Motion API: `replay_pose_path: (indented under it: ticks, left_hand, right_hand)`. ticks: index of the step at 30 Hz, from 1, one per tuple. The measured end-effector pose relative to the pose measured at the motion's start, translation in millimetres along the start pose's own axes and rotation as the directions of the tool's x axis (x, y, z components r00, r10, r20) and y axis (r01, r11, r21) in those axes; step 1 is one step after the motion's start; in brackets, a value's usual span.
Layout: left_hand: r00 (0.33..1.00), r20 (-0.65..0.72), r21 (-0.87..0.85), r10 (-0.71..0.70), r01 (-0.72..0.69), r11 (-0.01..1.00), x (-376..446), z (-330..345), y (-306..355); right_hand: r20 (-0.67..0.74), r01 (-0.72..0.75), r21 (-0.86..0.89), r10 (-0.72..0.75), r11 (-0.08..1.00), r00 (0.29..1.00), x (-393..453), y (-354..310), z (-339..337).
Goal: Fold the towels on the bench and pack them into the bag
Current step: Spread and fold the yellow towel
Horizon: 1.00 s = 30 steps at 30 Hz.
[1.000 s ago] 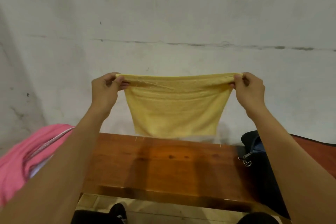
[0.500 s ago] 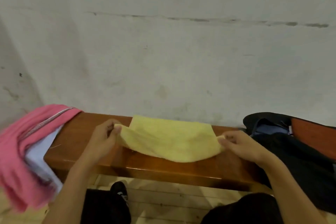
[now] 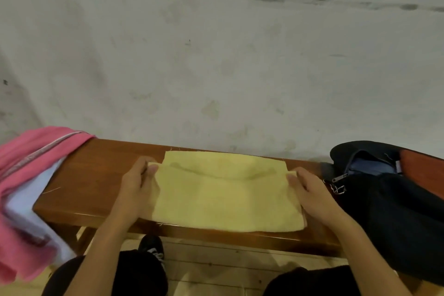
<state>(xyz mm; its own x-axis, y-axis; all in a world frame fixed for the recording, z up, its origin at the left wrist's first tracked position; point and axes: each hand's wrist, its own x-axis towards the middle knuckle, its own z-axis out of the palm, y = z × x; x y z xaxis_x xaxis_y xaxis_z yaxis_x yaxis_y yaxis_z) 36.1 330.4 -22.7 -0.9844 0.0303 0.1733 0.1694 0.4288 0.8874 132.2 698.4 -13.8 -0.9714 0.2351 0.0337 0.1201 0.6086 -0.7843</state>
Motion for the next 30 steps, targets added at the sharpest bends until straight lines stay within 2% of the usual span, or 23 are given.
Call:
replay_pose_path:
  ticks: [2, 4, 7, 11, 13, 17, 19, 24, 30]
  left_hand:
    - [0.998, -0.058, 0.003, 0.03, -0.029, 1.0, 6, 8, 1]
    - [0.997, -0.07, 0.015, 0.033, -0.032, 0.999, 14, 15, -5]
    - [1.0, -0.007, 0.118, 0.0, 0.001, 0.993, 22, 26, -16]
    - [0.996, 0.081, 0.378, -0.038, 0.005, 0.926, 21, 27, -27]
    - [0.989, 0.132, 0.392, -0.068, 0.011, 0.92, 20, 24, -30]
    - [0.981, 0.186, 0.306, -0.06, 0.0, 0.952, 14, 15, -26]
    - [0.987, 0.161, 0.255, -0.02, -0.021, 0.967, 11, 12, -22]
    - [0.998, 0.056, 0.168, 0.02, -0.029, 0.985, 8, 11, -15]
    - [1.0, 0.022, 0.164, -0.014, 0.01, 0.986, 9, 12, -17]
  right_hand:
    - [-0.134, 0.006, 0.025, -0.003, 1.0, 0.991, 8, 6, 8]
    - [-0.19, 0.002, 0.021, 0.002, 1.0, 0.982, 15, 12, 14]
    - [-0.182, -0.05, -0.063, 0.038, 0.997, 0.982, 21, 21, 20]
    - [-0.166, -0.096, -0.217, 0.06, 0.971, 0.984, 20, 24, 22]
    - [-0.17, -0.131, -0.304, 0.082, 0.944, 0.982, 17, 26, 22]
    - [-0.15, -0.169, -0.447, 0.113, 0.878, 0.982, 7, 24, 26]
    - [-0.171, -0.166, -0.42, 0.102, 0.892, 0.98, 5, 20, 26]
    - [-0.239, -0.138, -0.226, 0.082, 0.964, 0.968, 6, 17, 29]
    - [-0.272, -0.128, -0.195, 0.072, 0.972, 0.96, 7, 17, 31]
